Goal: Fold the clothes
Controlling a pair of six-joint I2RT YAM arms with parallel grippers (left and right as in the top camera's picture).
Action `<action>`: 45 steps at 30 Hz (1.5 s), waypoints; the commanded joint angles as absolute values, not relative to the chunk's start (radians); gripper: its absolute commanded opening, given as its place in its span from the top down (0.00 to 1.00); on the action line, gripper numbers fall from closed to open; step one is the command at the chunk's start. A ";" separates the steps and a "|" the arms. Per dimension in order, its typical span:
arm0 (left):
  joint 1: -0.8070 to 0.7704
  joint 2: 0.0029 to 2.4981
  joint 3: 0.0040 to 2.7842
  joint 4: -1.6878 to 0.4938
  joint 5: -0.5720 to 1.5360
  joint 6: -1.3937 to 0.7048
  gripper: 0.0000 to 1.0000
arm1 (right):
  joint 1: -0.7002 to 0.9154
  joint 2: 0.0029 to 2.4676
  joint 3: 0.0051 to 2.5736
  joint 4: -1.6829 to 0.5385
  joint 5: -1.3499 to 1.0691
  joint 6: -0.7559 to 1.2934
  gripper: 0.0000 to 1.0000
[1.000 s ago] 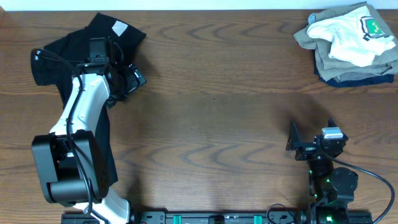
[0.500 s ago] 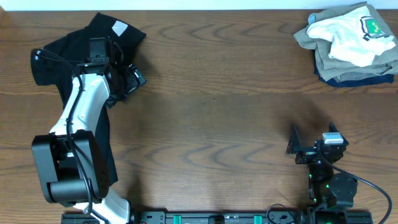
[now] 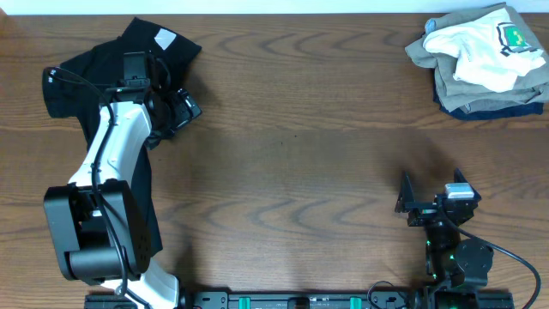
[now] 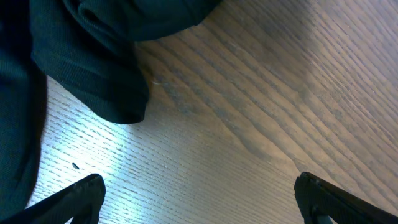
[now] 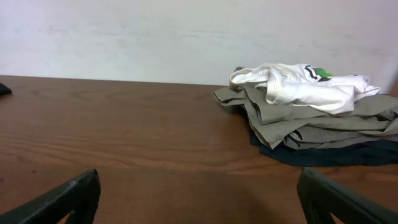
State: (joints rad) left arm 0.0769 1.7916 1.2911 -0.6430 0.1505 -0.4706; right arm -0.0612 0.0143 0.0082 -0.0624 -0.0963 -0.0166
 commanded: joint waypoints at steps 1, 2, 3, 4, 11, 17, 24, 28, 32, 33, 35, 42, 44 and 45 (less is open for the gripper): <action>0.080 1.800 1.313 -0.643 0.146 -0.465 0.02 | -0.053 0.005 0.006 -0.066 -0.086 -0.031 0.01; 0.080 1.800 1.313 -0.643 0.146 -0.465 0.02 | -0.053 0.005 0.006 -0.066 -0.086 -0.031 0.01; 0.080 1.800 1.313 -0.643 0.146 -0.465 0.02 | -0.053 0.005 0.006 -0.066 -0.086 -0.031 0.01; 0.080 1.800 1.313 -0.643 0.146 -0.465 0.02 | -0.053 0.005 0.006 -0.065 -0.086 -0.031 0.01; 0.081 1.794 1.313 -0.647 0.146 -0.465 0.02 | -0.053 0.005 0.006 -0.066 -0.086 -0.031 0.01; 0.080 1.692 1.313 -0.643 0.076 -0.456 0.02 | -0.053 0.005 0.006 -0.066 -0.086 -0.031 0.01; 0.020 1.509 1.217 -0.396 0.059 -0.224 0.02 | -0.053 0.005 0.006 -0.066 -0.086 -0.032 0.01; -0.027 1.371 1.094 -0.193 0.059 -0.086 0.02 | -0.053 0.005 0.006 -0.066 -0.086 -0.032 0.01; -0.032 1.221 0.956 -0.098 0.060 -0.079 0.02 | -0.053 0.005 0.006 -0.066 -0.086 -0.031 0.01; -0.032 1.184 0.923 -0.087 0.059 -0.078 0.02 | -0.053 0.005 0.006 -0.065 -0.086 -0.031 0.01; -0.029 1.108 0.857 -0.070 0.059 -0.077 0.02 | -0.053 0.005 0.006 -0.065 -0.086 -0.031 0.01; -0.016 0.843 0.611 -0.012 0.059 -0.063 0.02 | -0.053 0.005 0.006 -0.066 -0.086 -0.031 0.01; -0.016 0.769 0.527 0.038 0.059 -0.063 0.02 | -0.053 0.005 0.006 -0.066 -0.086 -0.032 0.01; -0.016 0.731 0.485 0.061 0.059 -0.063 0.02 | -0.053 0.005 0.006 -0.066 -0.086 -0.031 0.01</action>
State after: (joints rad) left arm -0.0204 0.8158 0.5793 0.0265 0.0708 -0.0803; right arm -0.0612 0.0120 0.0082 -0.0628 -0.0952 -0.0166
